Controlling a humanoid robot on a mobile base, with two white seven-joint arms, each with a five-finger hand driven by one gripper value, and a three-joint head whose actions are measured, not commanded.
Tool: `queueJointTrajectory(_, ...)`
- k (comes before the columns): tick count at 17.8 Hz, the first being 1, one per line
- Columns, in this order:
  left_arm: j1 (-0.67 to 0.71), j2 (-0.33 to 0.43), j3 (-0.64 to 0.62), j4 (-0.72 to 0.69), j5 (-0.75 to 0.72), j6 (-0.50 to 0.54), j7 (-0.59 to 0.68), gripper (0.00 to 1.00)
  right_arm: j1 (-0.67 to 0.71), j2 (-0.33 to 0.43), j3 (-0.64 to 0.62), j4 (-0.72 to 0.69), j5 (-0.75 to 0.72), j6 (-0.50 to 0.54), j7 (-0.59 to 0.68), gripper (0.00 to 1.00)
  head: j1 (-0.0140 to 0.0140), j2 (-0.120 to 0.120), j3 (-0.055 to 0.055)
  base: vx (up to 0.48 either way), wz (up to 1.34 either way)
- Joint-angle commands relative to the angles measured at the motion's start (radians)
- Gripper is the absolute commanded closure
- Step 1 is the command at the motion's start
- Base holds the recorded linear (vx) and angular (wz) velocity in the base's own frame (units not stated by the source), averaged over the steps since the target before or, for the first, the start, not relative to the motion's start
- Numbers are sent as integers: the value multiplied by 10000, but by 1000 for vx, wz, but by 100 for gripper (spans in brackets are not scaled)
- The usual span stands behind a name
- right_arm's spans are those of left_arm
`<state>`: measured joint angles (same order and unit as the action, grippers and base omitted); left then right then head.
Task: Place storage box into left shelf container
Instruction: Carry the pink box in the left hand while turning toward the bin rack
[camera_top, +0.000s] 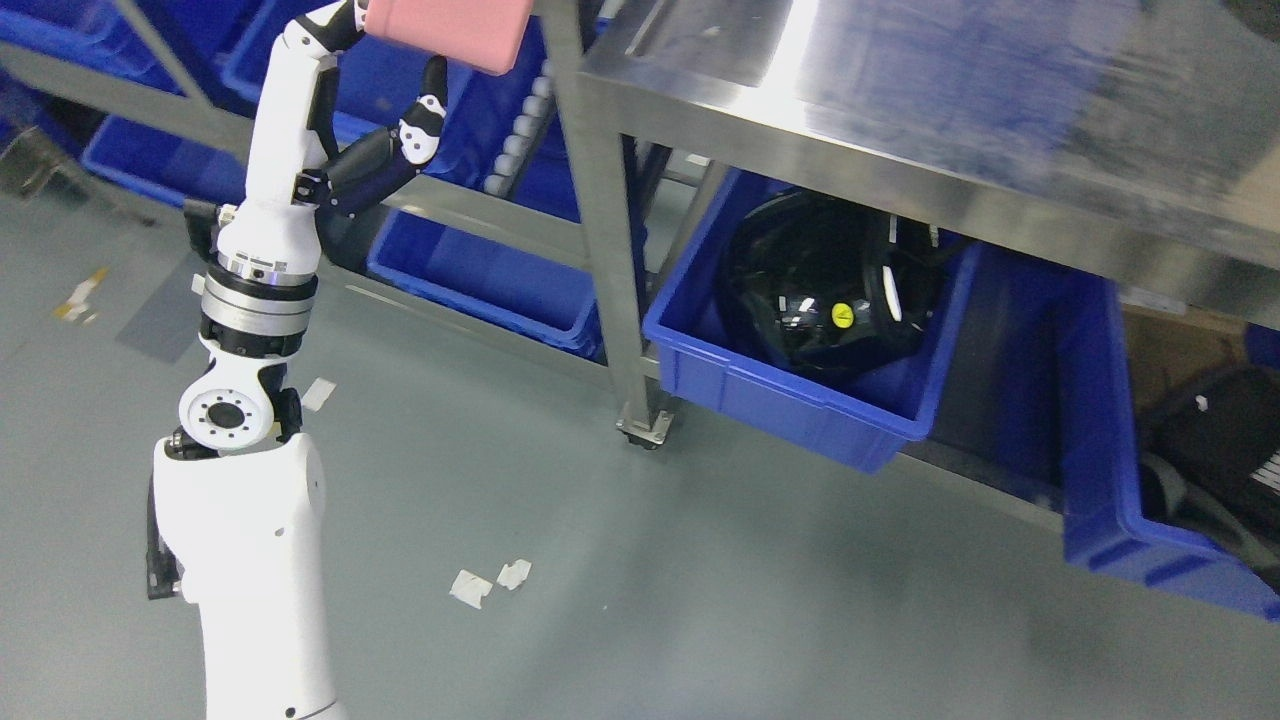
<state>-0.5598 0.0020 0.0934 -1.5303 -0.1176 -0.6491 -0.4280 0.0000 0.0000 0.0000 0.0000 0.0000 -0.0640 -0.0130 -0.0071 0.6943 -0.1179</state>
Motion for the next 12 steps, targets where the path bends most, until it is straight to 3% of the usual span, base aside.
queueJointTrajectory(1,886,154,-1285,-803,317,-181,-15,98,-62,-175,-30,-175,-15,-5,-8,0,0,0,0,-39,838)
queueJointTrajectory(8,2221,154,-1670,-819,317,-137,-30,98,-62,-175,-30,-175,-15,-5,7,0,0,3,0,17,1121)
queueJointTrajectory(12,2775,154,-1685,-803,317,-151,-30,98,-62,-175,-30,-175,-15,-5,7,0,0,4,0,162,1445)
